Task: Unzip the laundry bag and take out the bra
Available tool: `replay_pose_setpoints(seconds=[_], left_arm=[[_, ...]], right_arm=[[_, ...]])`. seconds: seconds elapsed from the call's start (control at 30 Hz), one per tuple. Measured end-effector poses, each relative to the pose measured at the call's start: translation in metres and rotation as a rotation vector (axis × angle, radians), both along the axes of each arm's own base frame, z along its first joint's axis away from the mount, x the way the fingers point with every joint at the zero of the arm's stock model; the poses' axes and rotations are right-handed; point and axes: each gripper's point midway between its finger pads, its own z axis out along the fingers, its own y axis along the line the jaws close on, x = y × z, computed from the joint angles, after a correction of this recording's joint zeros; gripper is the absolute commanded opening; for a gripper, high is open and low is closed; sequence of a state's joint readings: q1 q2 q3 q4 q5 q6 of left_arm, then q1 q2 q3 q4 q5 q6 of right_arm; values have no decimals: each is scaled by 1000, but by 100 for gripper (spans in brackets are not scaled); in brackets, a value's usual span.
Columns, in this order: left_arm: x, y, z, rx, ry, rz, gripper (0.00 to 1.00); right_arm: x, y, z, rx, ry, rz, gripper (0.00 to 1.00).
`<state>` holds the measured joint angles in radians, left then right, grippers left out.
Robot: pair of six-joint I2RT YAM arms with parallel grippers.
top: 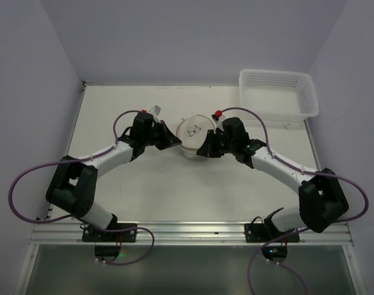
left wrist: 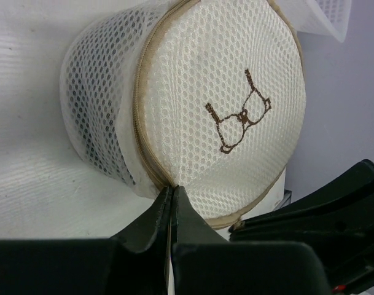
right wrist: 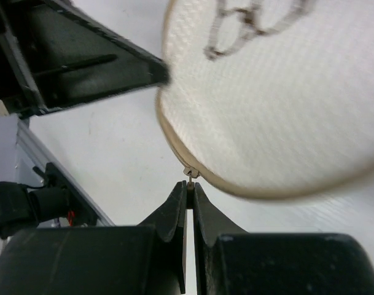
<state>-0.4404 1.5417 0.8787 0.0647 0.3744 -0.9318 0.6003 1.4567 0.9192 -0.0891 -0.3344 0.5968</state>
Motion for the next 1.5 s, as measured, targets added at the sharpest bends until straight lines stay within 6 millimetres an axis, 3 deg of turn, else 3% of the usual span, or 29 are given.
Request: replay_pose_setpoints(seconds=[0.13,0.23,0.4,0.5,0.6,0.63,0.67,0.73,0.77,0.87,0.97,1.13,1.23,1.4,1.5], left_arm=[[5,11,-3,17,-10,9,0],[0,5,1,0,-16,-34,0],[11,-2,2,32,-47,-90,0],[32,-7,3,60,-62,-110,0],[61,-12,6,83,-76,-123,0],[71,-15,8,88,-87,-129,4],[80,-18,11,90,-91,-134,23],[97,-21,18,99,-125,-138,44],[104,-21,22,101,-140,-132,63],[109,-13,31,98,-156,-101,85],[95,3,33,97,-140,-62,92],[44,26,30,90,-86,-22,93],[23,31,29,74,-69,-10,92],[6,29,22,49,-33,-1,83],[1,16,19,29,-21,-16,68]], right_arm=[[11,-52,0,-33,-12,-120,0],[17,-78,1,-41,-17,-184,0],[11,-77,3,-31,-16,-153,0],[9,-68,-1,-16,6,-132,0],[4,-45,-6,-5,42,-83,0],[3,-33,-4,1,48,-56,0],[3,-19,-1,9,50,-29,0],[3,8,11,36,44,20,0],[2,17,16,46,44,34,0],[1,41,32,88,36,72,0],[7,46,37,102,29,64,0],[12,47,34,99,31,58,0],[12,47,32,96,33,58,0],[8,47,25,90,37,65,0],[6,47,21,83,44,67,0]])
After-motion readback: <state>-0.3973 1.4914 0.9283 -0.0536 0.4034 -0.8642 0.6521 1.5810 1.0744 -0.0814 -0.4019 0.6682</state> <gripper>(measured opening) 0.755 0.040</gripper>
